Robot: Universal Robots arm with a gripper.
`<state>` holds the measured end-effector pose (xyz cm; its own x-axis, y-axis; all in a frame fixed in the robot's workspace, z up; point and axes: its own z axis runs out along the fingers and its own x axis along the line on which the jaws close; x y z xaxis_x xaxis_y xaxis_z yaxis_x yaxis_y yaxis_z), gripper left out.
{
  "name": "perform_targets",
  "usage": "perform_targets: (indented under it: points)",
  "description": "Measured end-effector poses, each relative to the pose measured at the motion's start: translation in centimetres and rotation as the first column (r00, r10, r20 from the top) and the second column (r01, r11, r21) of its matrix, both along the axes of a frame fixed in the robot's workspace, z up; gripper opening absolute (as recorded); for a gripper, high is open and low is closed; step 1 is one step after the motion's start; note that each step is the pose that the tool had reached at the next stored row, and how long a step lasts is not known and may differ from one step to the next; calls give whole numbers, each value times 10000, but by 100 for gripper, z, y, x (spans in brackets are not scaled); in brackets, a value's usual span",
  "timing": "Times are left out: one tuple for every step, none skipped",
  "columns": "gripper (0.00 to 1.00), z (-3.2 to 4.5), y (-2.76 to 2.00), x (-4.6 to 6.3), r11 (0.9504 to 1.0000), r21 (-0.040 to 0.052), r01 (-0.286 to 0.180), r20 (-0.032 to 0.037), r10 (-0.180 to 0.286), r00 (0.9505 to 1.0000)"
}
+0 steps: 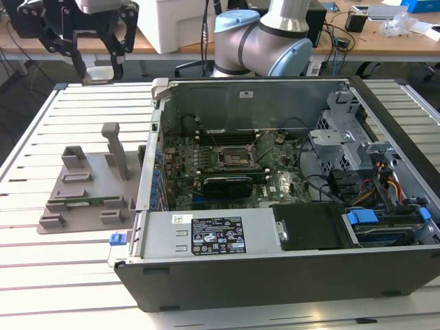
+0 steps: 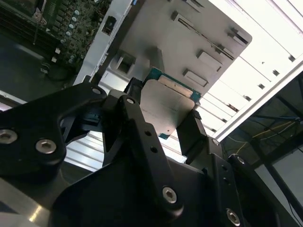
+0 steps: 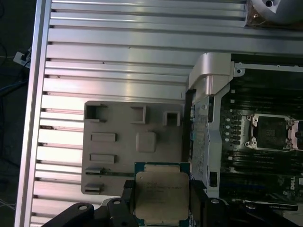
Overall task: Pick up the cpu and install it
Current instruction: 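Pick up the cpu and move it towards the insertion slot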
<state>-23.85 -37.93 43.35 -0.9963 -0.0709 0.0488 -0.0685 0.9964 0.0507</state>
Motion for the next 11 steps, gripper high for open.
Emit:
perform_targets:
  points:
    - [55, -10, 0, 32, 10000, 0, 0, -1, 0, 10000]
    - [55, -18, 0, 54, 10000, 0, -1, 0, 1, 10000]
    - [55, -23, 0, 71, 10000, 0, -1, -1, 1, 10000]
    - [55, -34, 0, 103, 10000, -1, -1, -1, 1, 10000]
    - [55, -43, 0, 127, 10000, 0, 0, 1, 0, 10000]
    - [55, -52, 0, 155, 10000, 0, 0, 0, 0, 10000]
    - [55, -58, 0, 171, 10000, 1, 0, 1, 0, 10000]
    - [55, -62, 0, 185, 10000, 1, 0, 0, 0, 10000]
    - [55, -68, 0, 202, 10000, 0, 0, 0, 0, 10000]
    - [55, -73, 0, 217, 10000, 0, 0, 0, 0, 10000]
    - [55, -76, 0, 228, 10000, 0, 0, 0, 0, 10000]
